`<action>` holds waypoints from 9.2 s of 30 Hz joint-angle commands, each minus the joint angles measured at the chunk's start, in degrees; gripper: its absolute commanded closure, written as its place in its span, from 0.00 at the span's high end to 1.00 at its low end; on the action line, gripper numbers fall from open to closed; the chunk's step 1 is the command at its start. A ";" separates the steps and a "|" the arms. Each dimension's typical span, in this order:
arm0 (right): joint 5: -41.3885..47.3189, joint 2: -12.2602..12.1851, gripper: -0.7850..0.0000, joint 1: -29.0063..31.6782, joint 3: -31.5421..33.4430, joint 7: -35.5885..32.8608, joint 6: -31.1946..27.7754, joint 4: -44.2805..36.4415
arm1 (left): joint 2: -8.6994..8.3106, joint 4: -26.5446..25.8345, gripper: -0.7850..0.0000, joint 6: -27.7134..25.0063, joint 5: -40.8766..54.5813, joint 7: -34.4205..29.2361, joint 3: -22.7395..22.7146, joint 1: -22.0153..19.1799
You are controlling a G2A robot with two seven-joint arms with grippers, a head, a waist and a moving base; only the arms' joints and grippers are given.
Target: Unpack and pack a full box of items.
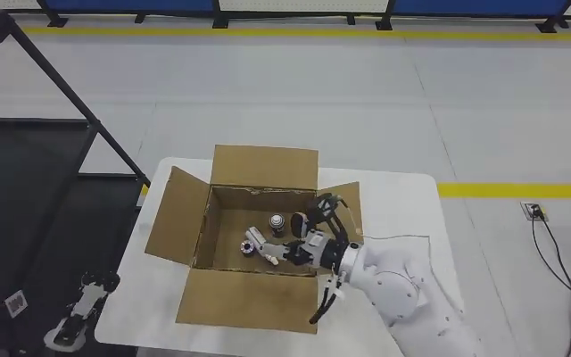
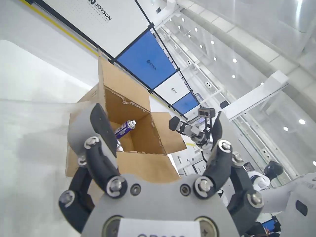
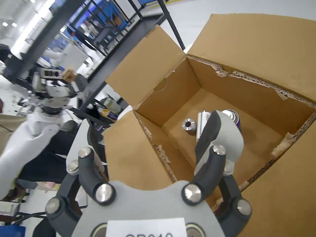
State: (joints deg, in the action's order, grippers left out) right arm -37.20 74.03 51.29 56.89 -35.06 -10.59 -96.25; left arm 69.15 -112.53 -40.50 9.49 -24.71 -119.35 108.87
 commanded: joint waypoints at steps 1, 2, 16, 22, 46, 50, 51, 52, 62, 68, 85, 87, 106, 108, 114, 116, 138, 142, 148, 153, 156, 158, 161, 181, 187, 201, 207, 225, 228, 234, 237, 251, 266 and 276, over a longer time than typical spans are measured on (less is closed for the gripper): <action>-2.46 0.88 1.00 -2.95 -3.60 0.66 3.06 3.78 | -0.05 1.12 1.00 -1.88 2.59 -1.17 -0.32 0.81; -3.40 1.40 1.00 -4.37 -4.99 1.85 4.39 5.95 | -0.10 1.75 1.00 -2.90 4.35 -2.01 -0.24 0.93; -7.56 9.50 1.00 -20.09 -18.78 3.59 21.62 31.32 | -1.97 10.13 1.00 -7.29 19.52 -17.06 0.00 -4.08; -7.10 12.47 1.00 -23.31 -21.27 3.44 24.62 39.04 | -2.66 12.82 1.00 -7.34 23.94 -22.09 -0.90 -5.36; -9.97 12.42 0.00 -16.13 -12.21 11.21 19.12 22.94 | -3.83 13.78 1.00 -5.32 26.80 -28.59 -0.98 -8.28; -16.45 8.46 0.00 -3.74 -0.88 12.00 19.52 0.58 | -3.99 12.50 1.00 -4.17 25.21 -29.04 0.25 -9.29; -18.00 7.63 0.00 -0.26 2.39 12.53 19.41 -4.84 | -4.03 11.97 1.00 -4.00 24.81 -29.24 0.52 -9.50; -19.40 6.93 0.00 3.08 5.57 13.05 19.22 -9.58 | -4.08 11.40 1.00 -3.94 24.04 -29.37 0.63 -9.66; -19.42 4.07 0.00 20.65 30.64 14.15 19.47 -22.69 | -4.26 5.36 1.00 -3.16 20.36 -28.54 1.95 -9.30; -25.46 3.39 0.00 18.49 36.42 11.57 24.33 -9.79 | -4.35 3.77 1.00 -2.35 19.76 -27.84 2.27 -8.93; -33.59 3.00 0.02 12.50 32.93 -0.11 28.08 10.15 | -4.35 3.77 1.00 -2.35 19.76 -27.84 2.27 -8.93; -33.18 3.00 0.36 12.16 32.86 -0.71 28.02 10.84 | -4.35 3.77 1.00 -2.35 19.76 -27.84 2.27 -8.93; -24.41 3.54 1.00 17.57 28.85 10.61 20.07 -15.13 | -4.28 4.07 1.00 -1.65 18.23 -25.27 1.88 -8.46; -23.63 3.61 1.00 20.06 25.69 10.80 16.78 -21.90 | -4.22 4.70 1.00 -2.20 18.08 -24.36 1.41 -7.75; -25.06 4.20 1.00 17.16 11.70 -0.68 13.46 -24.64 | -4.01 8.31 1.00 -4.04 20.56 -22.35 0.71 -5.83; -24.83 4.90 1.00 13.11 6.47 -4.32 14.58 -20.49 | -3.96 9.43 1.00 -5.00 21.29 -22.38 0.51 -5.16; -12.83 20.46 1.00 -27.80 -22.64 -17.63 32.96 40.58 | -4.27 17.83 1.00 -9.31 30.79 -28.46 0.16 -3.58; -12.83 20.46 1.00 -27.80 -22.64 -17.63 32.96 40.58 | -4.53 18.83 1.00 -8.62 31.02 -30.01 0.03 -4.67; -14.10 20.31 1.00 -26.35 -22.11 -14.61 34.68 41.21 | -4.88 18.64 1.00 -7.32 31.32 -31.75 0.31 -6.67; -23.77 21.50 1.00 -26.70 -27.66 -17.83 34.22 45.07 | -5.14 17.33 1.00 -6.55 30.08 -32.52 0.09 -7.15; -25.37 23.01 1.00 -28.07 -29.75 -21.60 32.43 47.98 | -5.24 17.16 1.00 -6.45 29.41 -32.62 0.05 -7.43; -25.77 24.13 1.00 -28.93 -30.79 -23.16 30.92 49.82 | -5.29 17.20 1.00 -6.43 29.17 -32.61 0.08 -7.54; -25.08 25.78 1.00 -30.02 -31.41 -23.69 28.88 51.82 | -5.33 17.36 1.00 -6.37 29.00 -32.51 0.19 -7.72; -20.17 33.84 0.39 -33.51 -30.87 -13.55 18.79 69.73 | -5.49 17.65 1.00 -6.64 28.82 -31.49 0.06 -7.24; -17.76 35.29 0.08 -34.75 -29.58 -12.37 14.49 74.05 | -5.53 17.63 1.00 -6.36 28.36 -30.90 0.25 -7.41; -9.28 34.86 0.00 -39.42 -22.97 -7.61 4.20 77.59 | -5.56 16.41 1.00 -6.14 26.94 -29.72 0.89 -7.22; -10.00 32.22 0.00 -36.34 -20.56 -2.80 2.72 69.66 | -5.64 15.36 1.00 -5.62 25.63 -29.51 1.63 -7.80; -42.63 16.56 0.00 15.15 4.50 1.76 23.45 -14.97 | -6.22 11.14 1.00 -2.62 19.18 -30.50 5.42 -10.91; -43.12 15.89 0.00 21.50 8.89 4.75 25.38 -21.90 | -6.30 10.09 1.00 -2.19 17.16 -30.29 6.25 -11.21; -38.26 14.94 0.00 32.84 19.59 8.69 27.82 -30.50 | -6.47 8.20 1.00 -1.11 14.72 -29.49 7.36 -11.80; -34.30 14.57 0.00 35.37 25.68 5.61 28.40 -29.98 | -6.55 7.05 1.00 -0.56 13.68 -28.95 7.84 -11.97; -35.19 11.67 0.00 17.89 38.05 -28.95 22.18 -1.83 | -6.83 3.93 1.00 1.50 10.74 -25.21 7.66 -11.12; -41.33 10.79 0.55 6.82 34.17 -34.91 23.56 14.62 | -6.74 2.53 1.00 0.45 9.09 -21.01 7.47 -7.74; -40.22 10.65 0.95 13.24 32.62 -30.61 24.03 2.88 | -6.79 2.02 1.00 -0.33 8.89 -19.60 7.36 -6.73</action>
State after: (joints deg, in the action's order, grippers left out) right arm -77.53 84.64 63.31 89.79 -66.46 13.31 -91.04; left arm 62.37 -110.49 -40.77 18.39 -44.42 -111.94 102.08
